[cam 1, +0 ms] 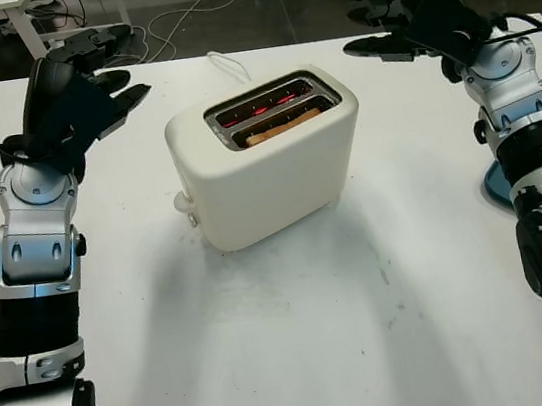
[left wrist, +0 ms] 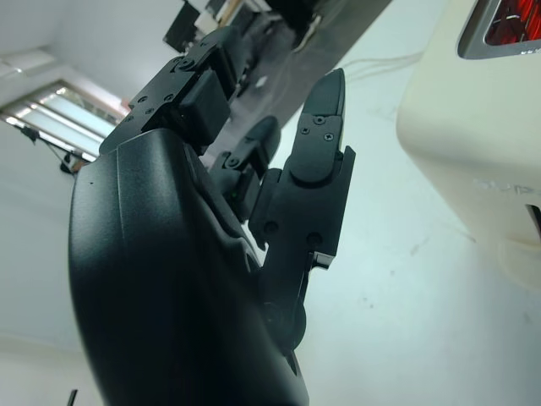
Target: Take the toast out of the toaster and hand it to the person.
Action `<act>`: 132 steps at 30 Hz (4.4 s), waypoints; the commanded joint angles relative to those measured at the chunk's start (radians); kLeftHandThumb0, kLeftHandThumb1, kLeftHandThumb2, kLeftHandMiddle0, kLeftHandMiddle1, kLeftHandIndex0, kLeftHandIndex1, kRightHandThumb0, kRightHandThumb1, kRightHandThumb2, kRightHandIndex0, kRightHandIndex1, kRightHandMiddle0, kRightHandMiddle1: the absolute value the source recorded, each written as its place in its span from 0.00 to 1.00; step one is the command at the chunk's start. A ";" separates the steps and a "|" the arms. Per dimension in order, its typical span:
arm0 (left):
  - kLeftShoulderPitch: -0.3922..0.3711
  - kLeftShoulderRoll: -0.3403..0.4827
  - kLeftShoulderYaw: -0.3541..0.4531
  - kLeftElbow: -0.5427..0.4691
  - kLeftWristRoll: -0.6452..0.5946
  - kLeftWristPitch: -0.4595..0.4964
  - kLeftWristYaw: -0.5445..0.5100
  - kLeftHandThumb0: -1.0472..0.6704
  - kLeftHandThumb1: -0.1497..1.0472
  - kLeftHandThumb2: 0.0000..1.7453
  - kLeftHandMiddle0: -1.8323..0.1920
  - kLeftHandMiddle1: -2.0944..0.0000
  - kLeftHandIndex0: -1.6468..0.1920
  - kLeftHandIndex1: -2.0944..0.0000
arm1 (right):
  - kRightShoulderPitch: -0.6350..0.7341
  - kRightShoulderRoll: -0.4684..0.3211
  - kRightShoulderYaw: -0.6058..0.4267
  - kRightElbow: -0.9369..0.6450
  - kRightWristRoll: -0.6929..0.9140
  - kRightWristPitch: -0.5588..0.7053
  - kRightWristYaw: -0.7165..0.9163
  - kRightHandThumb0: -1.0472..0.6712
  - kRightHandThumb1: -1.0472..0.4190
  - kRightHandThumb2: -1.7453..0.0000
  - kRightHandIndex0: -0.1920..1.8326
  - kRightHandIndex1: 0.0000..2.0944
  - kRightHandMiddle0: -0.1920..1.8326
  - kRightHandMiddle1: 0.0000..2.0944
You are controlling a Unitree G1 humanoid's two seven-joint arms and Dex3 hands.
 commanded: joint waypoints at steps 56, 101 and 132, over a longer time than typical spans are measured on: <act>0.085 -0.052 0.017 -0.171 0.011 0.116 0.038 0.43 0.89 0.09 0.74 0.66 0.58 0.97 | 0.260 0.004 -0.049 -0.481 0.067 0.295 0.046 0.52 0.09 0.96 0.34 0.02 0.34 0.01; 0.072 -0.048 -0.001 -0.196 0.004 0.167 0.027 0.45 0.89 0.10 0.78 0.62 0.60 0.97 | 0.262 0.003 -0.044 -0.517 0.068 0.333 0.067 0.51 0.09 0.96 0.32 0.00 0.33 0.00; 0.082 -0.039 0.003 -0.205 0.020 0.176 0.035 0.45 0.89 0.10 0.76 0.63 0.59 0.97 | 0.263 0.009 -0.042 -0.526 0.065 0.363 0.060 0.52 0.09 0.94 0.31 0.00 0.32 0.00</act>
